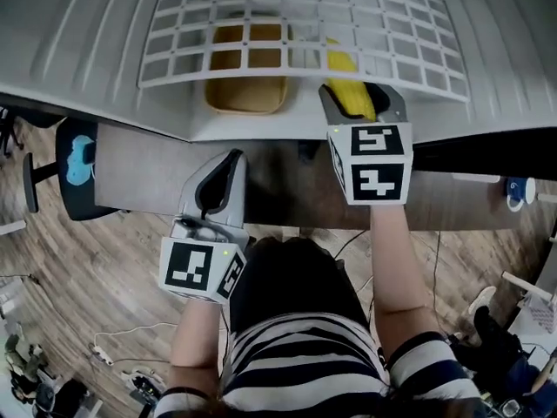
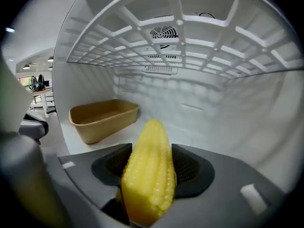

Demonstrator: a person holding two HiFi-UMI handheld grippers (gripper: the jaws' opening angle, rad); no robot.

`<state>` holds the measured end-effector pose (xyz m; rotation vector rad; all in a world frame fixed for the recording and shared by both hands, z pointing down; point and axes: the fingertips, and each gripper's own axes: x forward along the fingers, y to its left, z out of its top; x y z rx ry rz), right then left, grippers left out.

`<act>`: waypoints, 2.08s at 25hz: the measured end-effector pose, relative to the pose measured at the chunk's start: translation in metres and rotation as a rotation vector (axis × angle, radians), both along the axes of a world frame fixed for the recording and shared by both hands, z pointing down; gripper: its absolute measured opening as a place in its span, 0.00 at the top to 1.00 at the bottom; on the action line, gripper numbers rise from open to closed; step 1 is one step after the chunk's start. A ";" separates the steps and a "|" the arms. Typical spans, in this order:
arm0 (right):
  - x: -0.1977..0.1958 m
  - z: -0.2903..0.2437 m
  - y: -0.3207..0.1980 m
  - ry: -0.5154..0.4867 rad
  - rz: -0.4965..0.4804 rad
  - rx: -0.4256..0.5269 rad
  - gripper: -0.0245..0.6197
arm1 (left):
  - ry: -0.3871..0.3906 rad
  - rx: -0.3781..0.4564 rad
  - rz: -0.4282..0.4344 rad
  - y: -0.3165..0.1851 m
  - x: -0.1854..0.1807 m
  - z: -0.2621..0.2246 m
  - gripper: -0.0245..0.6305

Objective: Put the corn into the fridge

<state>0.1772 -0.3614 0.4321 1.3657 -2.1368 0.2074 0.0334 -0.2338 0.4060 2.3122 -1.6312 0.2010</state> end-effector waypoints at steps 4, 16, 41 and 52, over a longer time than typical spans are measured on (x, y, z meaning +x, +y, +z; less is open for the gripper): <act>0.003 0.000 0.001 0.007 0.008 -0.001 0.55 | 0.023 0.000 0.021 0.003 0.005 -0.005 0.96; 0.013 -0.009 0.009 -0.039 0.075 0.041 0.53 | 0.012 0.002 0.059 0.019 -0.008 -0.017 0.96; 0.024 -0.071 0.134 -0.145 0.219 0.085 0.70 | 0.034 0.045 0.097 0.084 -0.054 -0.084 0.96; 0.027 -0.085 0.193 -0.125 0.225 0.079 0.80 | 0.037 0.056 0.112 0.108 -0.059 -0.098 0.96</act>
